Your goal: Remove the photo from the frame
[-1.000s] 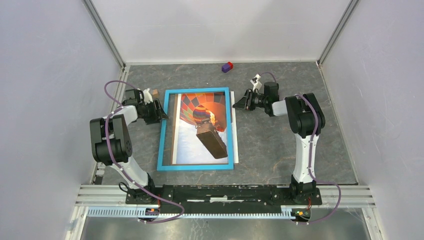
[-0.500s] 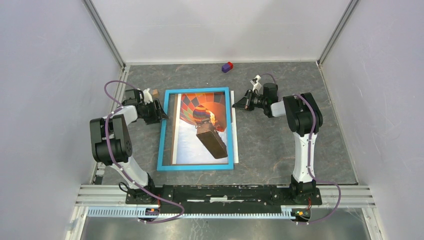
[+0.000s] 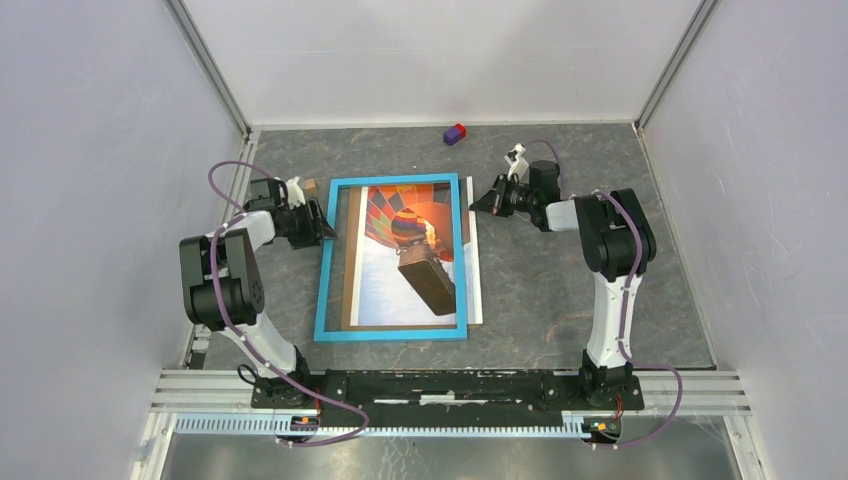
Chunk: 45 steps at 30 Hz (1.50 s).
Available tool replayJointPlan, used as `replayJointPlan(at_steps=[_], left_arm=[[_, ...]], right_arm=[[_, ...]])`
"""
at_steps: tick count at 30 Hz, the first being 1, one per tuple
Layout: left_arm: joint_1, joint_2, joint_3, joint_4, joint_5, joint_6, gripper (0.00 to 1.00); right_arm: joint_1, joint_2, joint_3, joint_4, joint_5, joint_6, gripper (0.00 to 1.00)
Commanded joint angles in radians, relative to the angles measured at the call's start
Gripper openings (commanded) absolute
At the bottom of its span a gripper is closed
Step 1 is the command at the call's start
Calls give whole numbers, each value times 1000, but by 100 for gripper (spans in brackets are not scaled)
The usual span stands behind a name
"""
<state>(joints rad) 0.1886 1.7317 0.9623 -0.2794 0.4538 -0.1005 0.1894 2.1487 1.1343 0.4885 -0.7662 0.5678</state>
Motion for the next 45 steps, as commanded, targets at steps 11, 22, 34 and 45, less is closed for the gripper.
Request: replayJointPlan(at_steps=[11,22,34,45], left_arm=[[11,49,-17,-29,-35,11,64],[11,51,-17,-31,-26,10,64],[11,71,-20,-28,-27,11,65],[11,60,-20,-43,-26,16,68]], right_arm=[[8,-166,1,-34,-24,-103,0],[10,-196,-15,95,-61,61,0],[-25,-168,46,-195,68,-196,0],[-38,-106,88,-338,53,-313,18]])
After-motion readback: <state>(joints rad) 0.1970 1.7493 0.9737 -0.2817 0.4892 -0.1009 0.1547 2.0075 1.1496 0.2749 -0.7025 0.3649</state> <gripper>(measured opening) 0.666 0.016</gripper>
